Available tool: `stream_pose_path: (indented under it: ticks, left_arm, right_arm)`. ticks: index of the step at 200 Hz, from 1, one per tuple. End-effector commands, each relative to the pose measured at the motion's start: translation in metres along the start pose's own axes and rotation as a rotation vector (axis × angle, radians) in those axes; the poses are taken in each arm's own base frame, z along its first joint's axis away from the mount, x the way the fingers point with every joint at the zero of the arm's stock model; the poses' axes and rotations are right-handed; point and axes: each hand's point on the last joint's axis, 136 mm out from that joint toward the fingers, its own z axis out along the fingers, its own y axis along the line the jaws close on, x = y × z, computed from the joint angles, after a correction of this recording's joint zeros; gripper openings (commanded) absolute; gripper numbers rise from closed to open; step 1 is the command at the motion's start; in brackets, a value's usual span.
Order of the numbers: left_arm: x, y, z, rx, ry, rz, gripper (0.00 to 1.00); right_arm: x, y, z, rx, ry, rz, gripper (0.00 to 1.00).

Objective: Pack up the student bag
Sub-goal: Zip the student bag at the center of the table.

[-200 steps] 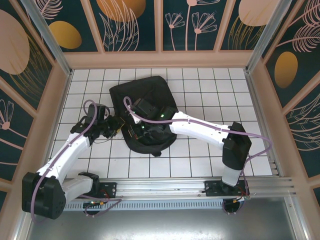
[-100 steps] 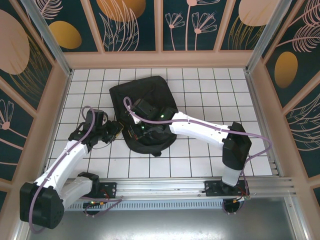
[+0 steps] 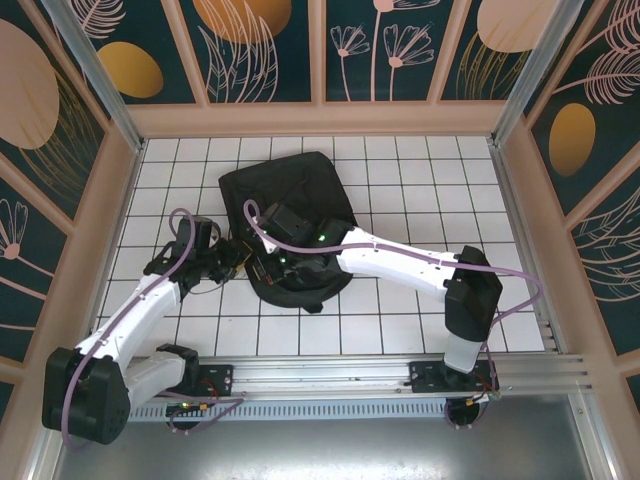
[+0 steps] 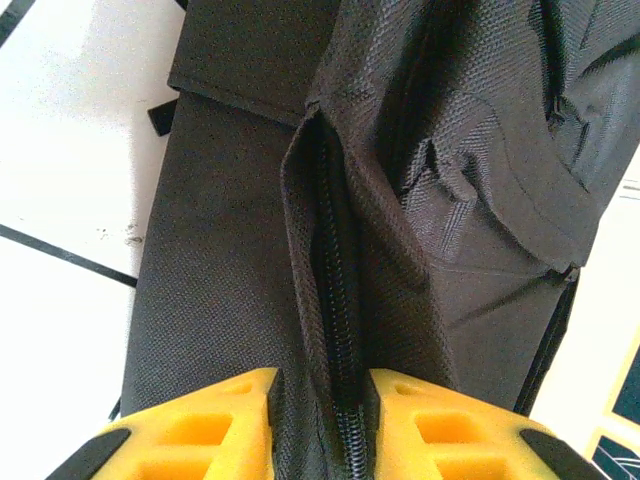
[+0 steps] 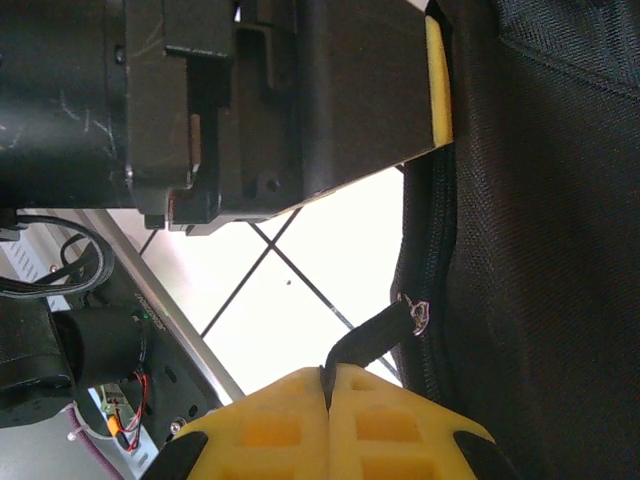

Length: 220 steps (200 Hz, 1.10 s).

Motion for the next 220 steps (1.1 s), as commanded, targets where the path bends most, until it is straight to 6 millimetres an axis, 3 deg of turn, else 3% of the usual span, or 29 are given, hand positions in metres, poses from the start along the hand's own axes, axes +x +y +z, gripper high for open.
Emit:
stream_pose_path:
  ticks: [1,13,32,69,118,220]
  left_arm:
    - [0.004,0.003,0.009,0.016,0.022,-0.001,0.27]
    - [0.003,0.007,0.012,0.0,0.021,-0.002,0.21]
    - [0.0,0.0,0.011,-0.006,0.015,0.017,0.0]
    - [-0.012,-0.015,-0.007,-0.033,-0.038,0.09,0.0]
    - [-0.017,0.004,-0.006,-0.082,-0.035,0.085,0.0]
    - [-0.035,0.012,-0.013,-0.104,-0.076,0.081,0.0]
  right_arm:
    - [-0.007,0.014,-0.016,-0.046,-0.044,-0.001,0.0]
    - [-0.004,0.014,-0.014,-0.041,-0.033,-0.007,0.0]
    - [0.004,0.011,-0.011,0.004,-0.01,-0.03,0.0]
    - [0.019,0.011,-0.013,0.032,0.014,-0.044,0.0]
    - [0.032,0.014,-0.02,0.063,0.034,-0.075,0.0]
    - [0.061,-0.008,-0.044,0.121,0.047,-0.051,0.0]
